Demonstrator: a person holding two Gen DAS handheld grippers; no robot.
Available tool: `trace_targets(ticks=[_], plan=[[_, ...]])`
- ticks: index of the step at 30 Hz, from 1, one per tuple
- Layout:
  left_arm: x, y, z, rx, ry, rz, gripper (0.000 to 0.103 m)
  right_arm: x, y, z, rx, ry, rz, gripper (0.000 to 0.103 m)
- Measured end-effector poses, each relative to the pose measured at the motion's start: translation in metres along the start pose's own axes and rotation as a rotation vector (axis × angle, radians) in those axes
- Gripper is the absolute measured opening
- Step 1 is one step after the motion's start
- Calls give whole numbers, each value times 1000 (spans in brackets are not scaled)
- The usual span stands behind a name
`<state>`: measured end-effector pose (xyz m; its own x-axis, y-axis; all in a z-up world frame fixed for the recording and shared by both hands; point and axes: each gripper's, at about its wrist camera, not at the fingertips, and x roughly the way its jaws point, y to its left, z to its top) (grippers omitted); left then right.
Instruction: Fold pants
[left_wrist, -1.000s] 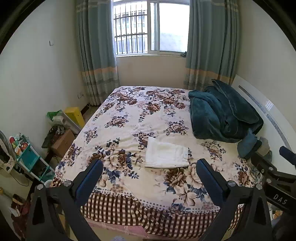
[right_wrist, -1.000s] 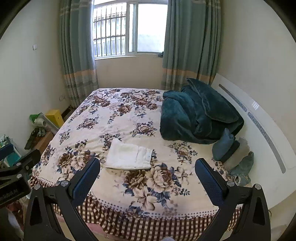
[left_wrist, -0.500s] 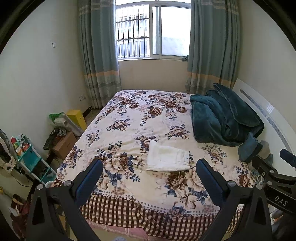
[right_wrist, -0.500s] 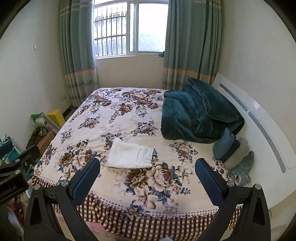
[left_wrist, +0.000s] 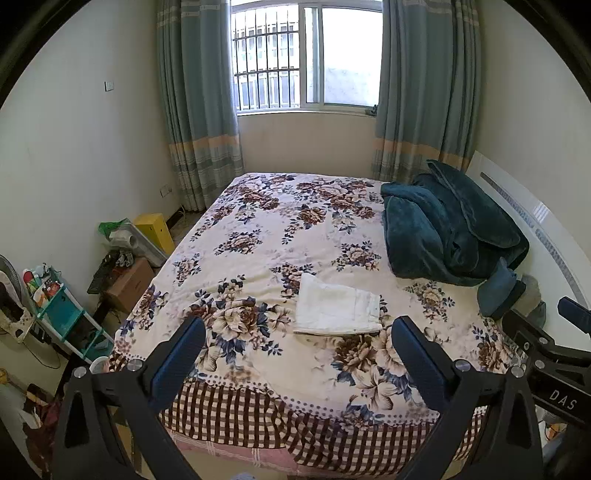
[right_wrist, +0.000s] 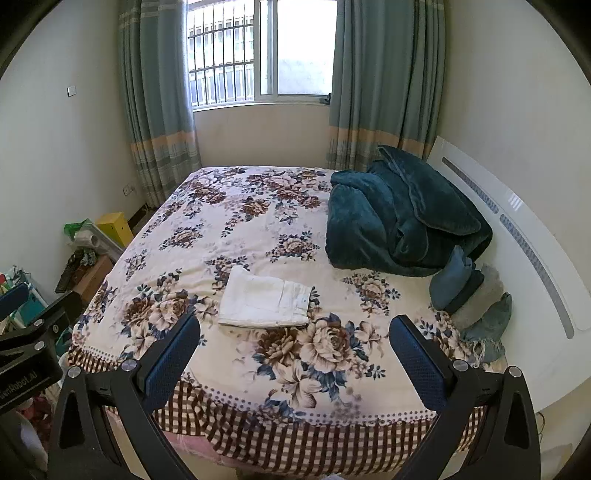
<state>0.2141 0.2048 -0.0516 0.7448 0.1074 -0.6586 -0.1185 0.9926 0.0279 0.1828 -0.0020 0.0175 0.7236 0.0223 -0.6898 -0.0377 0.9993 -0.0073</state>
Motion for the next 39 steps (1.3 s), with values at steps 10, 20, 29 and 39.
trace_targets(ticks=[10,20,29,39], plan=[[0,-1,-3,-2,7,3,103,3,-1,-1,2,7,3,103],[1,-1,-5,-6,15,-1,103,7,3,-5,9,20,4,103],[1,-3,-4,-6,16,0,103,9,3,-6,12,23,6,103],[1,-4,-4,-7,17,2,103,9,3,-6,12,23,8,103]])
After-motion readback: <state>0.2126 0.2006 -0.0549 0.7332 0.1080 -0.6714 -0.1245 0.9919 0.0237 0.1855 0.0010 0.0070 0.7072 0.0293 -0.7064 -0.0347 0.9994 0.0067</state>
